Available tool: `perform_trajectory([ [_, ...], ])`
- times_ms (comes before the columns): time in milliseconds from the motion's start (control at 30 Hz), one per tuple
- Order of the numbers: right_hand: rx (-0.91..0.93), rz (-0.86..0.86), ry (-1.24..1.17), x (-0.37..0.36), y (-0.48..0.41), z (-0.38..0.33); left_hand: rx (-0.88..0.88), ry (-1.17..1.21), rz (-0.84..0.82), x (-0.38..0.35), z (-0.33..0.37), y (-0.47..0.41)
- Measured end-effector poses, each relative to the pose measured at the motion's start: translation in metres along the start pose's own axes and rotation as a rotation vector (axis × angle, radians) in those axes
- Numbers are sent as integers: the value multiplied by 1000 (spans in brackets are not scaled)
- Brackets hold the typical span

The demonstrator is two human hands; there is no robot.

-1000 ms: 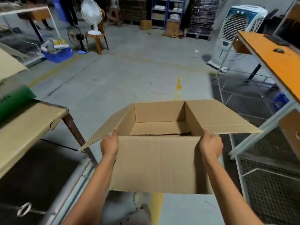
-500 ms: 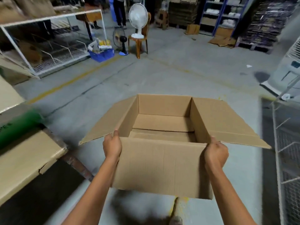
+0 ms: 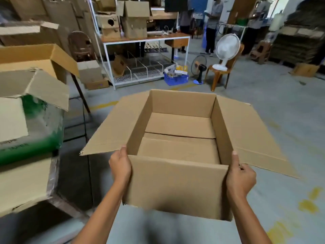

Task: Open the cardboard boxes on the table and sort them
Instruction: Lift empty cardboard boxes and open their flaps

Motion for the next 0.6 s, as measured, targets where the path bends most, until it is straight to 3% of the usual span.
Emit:
perform_trajectory([
  [400, 130, -210, -238, -274, -152, -98, -103, 189, 306, -72, 93, -183],
  [600, 198, -286, -351, -413, -210, -183, -229, 242, 427, -91, 172, -283],
])
Point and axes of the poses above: each hand's wrist, its own y-axis away from the middle knuckle, its own x-axis out of the back of the hand, z = x × y, the point moved 10 cm from there along -y, towards the middle knuckle, and after that the axes turned 5 degrees about x, right-handed, at the moved point
